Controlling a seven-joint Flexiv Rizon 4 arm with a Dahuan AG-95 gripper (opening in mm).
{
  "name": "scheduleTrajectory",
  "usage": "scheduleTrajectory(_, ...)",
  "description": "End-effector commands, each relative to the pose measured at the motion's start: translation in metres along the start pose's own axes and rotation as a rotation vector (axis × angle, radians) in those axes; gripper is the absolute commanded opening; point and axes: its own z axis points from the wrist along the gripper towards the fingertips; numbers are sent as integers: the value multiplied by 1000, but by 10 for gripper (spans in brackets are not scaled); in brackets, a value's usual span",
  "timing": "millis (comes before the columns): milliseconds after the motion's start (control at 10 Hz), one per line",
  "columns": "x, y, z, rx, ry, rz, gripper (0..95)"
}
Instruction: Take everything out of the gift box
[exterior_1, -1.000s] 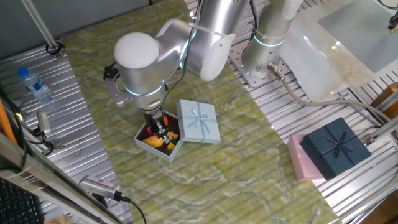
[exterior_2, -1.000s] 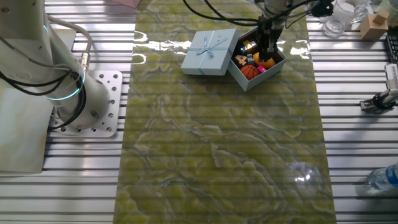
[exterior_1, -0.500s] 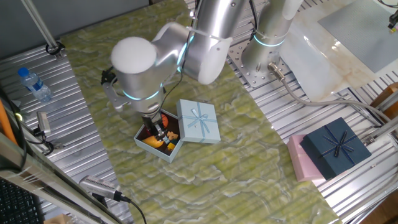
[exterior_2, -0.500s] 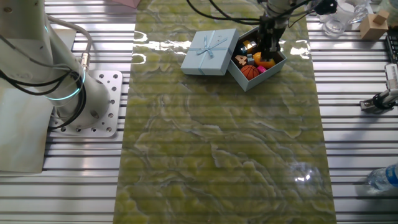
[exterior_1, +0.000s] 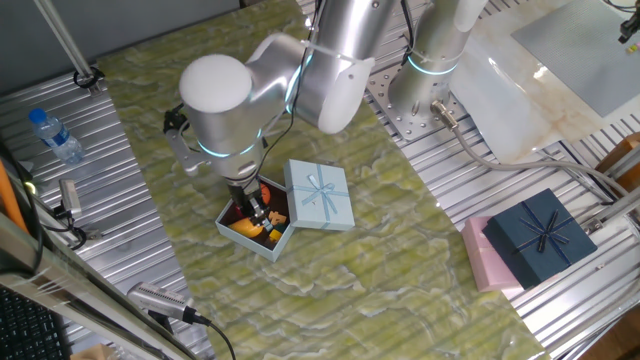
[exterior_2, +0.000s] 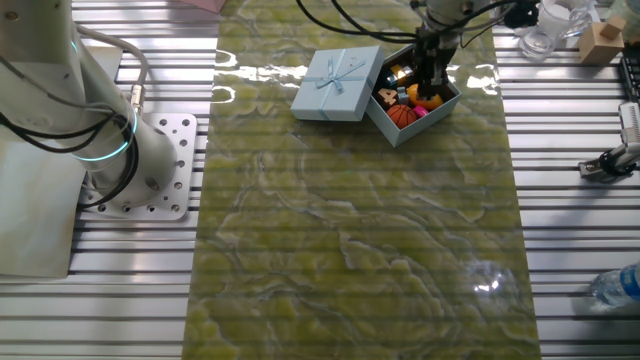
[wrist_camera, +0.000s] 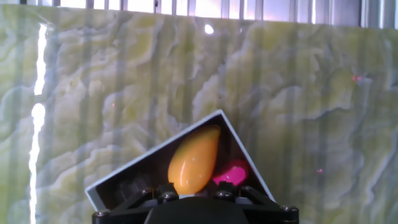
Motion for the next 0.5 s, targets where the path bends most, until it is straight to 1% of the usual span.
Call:
scheduleTrajectory(100,2,0,-1,-1,-1,2,380)
scheduleTrajectory(500,2,4,3,-4,1,11,380)
